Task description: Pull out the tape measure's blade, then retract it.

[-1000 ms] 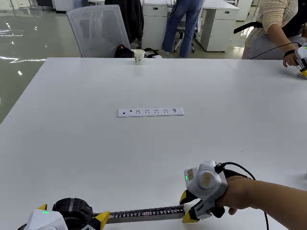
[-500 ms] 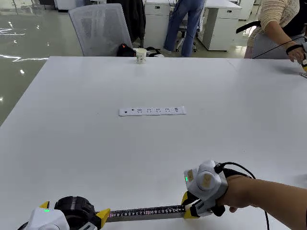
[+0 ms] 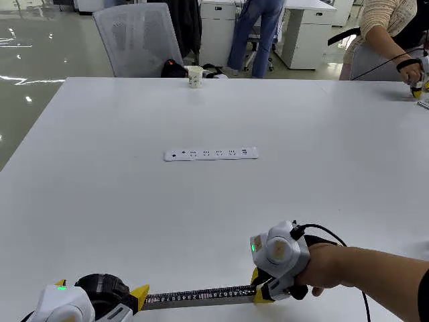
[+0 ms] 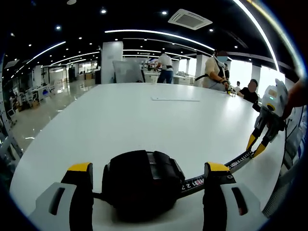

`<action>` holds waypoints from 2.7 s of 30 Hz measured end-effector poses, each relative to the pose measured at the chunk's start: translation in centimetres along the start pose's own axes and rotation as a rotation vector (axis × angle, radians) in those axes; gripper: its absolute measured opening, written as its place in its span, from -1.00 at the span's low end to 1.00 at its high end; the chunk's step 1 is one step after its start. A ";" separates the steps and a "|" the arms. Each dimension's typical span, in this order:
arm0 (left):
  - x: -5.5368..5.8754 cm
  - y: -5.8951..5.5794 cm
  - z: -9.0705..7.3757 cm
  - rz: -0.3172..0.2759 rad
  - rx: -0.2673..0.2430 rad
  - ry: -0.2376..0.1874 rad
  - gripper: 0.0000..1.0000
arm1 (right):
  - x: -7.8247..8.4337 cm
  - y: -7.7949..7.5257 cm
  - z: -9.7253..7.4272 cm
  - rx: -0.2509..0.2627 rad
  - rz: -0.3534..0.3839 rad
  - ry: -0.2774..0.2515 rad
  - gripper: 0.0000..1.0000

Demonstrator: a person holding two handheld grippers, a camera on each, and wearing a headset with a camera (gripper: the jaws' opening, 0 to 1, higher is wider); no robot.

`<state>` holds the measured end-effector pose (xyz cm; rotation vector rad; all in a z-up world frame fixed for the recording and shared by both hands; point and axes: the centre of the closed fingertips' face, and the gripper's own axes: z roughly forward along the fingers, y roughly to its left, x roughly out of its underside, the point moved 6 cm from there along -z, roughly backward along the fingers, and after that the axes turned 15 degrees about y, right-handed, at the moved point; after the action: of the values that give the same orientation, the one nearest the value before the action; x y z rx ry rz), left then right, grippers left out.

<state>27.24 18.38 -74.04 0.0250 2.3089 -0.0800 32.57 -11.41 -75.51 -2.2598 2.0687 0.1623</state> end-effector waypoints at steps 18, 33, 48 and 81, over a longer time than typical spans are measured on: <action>0.3 0.4 0.0 -0.010 -0.024 0.033 0.32 | 0.1 0.0 0.0 -0.005 0.061 -0.025 -0.78; 0.1 0.8 0.5 0.005 -0.003 0.115 0.23 | -0.1 -0.2 0.0 -0.017 0.063 -0.039 -0.80; 0.3 0.8 0.2 0.015 0.006 0.118 0.24 | -0.3 0.0 0.0 -0.002 0.015 -0.042 -0.79; 0.2 0.7 -0.1 0.020 0.007 0.138 0.24 | -1.5 0.0 0.2 0.000 0.025 -0.022 -0.78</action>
<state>27.05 19.04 -74.18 0.0590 2.4458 -0.0776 32.45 -9.92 -75.49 -2.2230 2.0867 0.1874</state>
